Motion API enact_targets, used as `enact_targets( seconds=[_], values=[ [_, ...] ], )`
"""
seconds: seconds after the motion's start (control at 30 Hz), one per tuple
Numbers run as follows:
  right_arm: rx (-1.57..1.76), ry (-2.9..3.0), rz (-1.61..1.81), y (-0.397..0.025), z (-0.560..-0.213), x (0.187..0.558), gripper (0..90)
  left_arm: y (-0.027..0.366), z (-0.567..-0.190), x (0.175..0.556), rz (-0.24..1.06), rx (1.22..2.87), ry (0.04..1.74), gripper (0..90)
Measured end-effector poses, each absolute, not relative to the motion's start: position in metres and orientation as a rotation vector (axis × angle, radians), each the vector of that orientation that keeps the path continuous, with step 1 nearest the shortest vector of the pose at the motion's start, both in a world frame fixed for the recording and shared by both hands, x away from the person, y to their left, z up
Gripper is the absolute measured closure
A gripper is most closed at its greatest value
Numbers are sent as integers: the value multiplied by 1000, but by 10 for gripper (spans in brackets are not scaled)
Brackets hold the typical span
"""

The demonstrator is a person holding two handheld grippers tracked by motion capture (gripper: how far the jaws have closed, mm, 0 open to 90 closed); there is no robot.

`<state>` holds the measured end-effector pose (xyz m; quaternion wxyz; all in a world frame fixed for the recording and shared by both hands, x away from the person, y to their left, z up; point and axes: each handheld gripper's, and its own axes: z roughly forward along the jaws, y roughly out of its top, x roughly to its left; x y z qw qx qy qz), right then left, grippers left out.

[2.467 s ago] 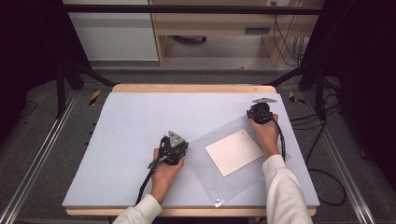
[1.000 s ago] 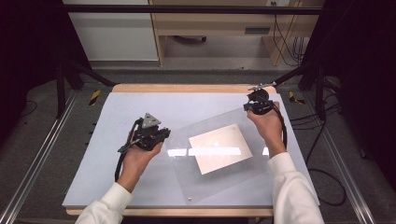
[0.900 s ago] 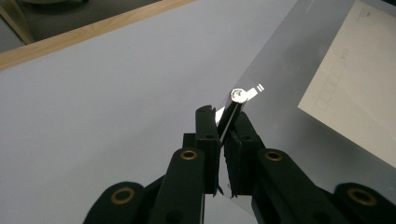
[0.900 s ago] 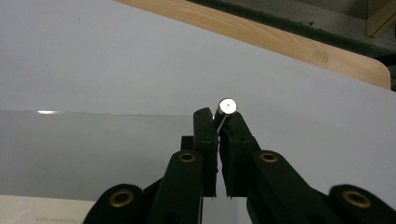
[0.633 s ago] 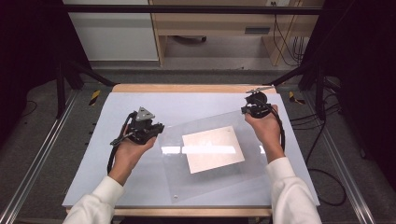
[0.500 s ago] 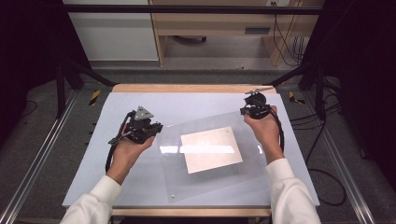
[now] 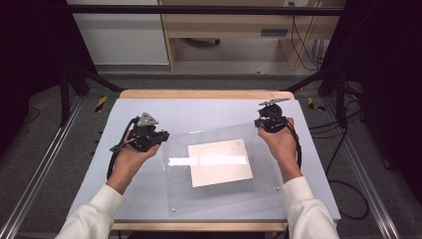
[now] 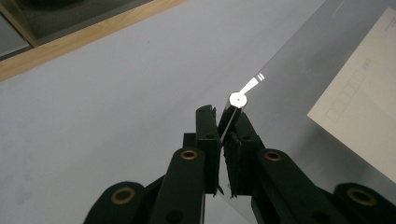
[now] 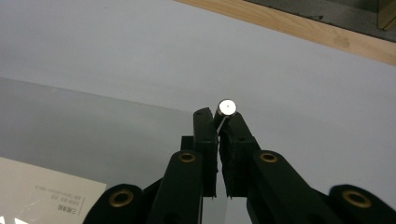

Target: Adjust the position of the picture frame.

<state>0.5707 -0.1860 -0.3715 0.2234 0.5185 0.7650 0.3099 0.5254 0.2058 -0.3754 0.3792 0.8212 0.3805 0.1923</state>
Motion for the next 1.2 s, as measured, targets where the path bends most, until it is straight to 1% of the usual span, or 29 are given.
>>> enact_targets(
  seconds=[0.23,0.4,0.63,0.83,1.0,1.2],
  values=[
    [1430,2118,865,-180,-370,559,859,214,-369,529,489,2112,962,842],
    [1431,2127,849,-176,-371,558,859,217,-370,536,487,2140,960,843],
    [1446,2163,818,-169,-393,559,859,222,-388,553,455,2198,973,844],
    [1455,2195,790,-162,-413,558,859,229,-407,561,424,2212,994,843],
    [1433,2200,763,-156,-416,554,858,230,-416,561,435,2247,999,839],
    [1448,2210,737,-158,-423,554,859,227,-427,563,425,2239,1013,844]
  ],
)
